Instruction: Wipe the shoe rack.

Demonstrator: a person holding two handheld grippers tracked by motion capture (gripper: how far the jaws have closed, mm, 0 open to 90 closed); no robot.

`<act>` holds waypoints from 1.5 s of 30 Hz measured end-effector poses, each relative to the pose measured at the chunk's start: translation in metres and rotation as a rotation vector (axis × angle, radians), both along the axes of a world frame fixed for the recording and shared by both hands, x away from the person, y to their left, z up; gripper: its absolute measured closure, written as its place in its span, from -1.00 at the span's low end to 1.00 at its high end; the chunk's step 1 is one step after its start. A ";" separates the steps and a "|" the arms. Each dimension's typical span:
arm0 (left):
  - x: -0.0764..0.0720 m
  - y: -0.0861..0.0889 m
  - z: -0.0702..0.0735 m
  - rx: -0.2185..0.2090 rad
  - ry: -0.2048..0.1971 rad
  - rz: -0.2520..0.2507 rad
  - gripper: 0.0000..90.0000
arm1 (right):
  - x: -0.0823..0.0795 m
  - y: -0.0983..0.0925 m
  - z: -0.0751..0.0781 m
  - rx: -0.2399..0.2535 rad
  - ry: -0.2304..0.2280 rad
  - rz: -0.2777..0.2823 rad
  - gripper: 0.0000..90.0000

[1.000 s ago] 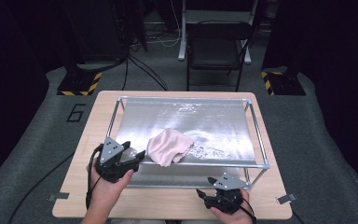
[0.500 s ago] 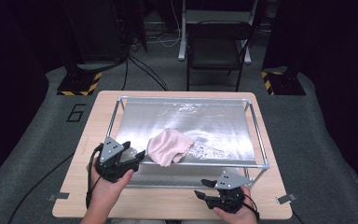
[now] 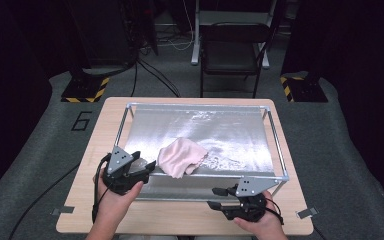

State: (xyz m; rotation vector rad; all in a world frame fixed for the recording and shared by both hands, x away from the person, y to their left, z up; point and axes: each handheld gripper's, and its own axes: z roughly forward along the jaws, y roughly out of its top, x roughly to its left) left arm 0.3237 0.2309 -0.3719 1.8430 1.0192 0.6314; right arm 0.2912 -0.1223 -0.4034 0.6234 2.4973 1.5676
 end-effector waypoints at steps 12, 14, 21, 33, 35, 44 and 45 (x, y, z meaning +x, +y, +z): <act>0.001 0.000 0.000 0.000 -0.001 -0.001 -0.15 | 0.009 0.002 0.038 -0.012 -0.019 0.020 0.23; 0.001 0.000 0.000 0.000 -0.001 -0.001 -0.15 | 0.011 0.002 0.044 -0.018 -0.021 0.016 0.22; 0.001 0.000 0.000 0.002 0.000 -0.002 -0.15 | 0.023 0.003 0.063 -0.039 -0.049 0.001 0.19; 0.002 0.000 0.000 -0.002 -0.001 -0.002 -0.15 | 0.046 0.004 0.072 -0.042 -0.048 -0.027 0.11; 0.002 0.000 0.000 -0.003 -0.001 -0.002 -0.15 | 0.048 0.005 0.073 -0.039 -0.044 -0.034 0.10; 0.002 0.000 0.000 -0.004 -0.003 -0.001 -0.15 | 0.057 0.010 0.077 -0.044 -0.055 -0.033 0.09; 0.002 0.000 0.000 -0.002 -0.002 -0.002 -0.15 | 0.058 0.011 0.077 -0.037 -0.056 -0.041 0.09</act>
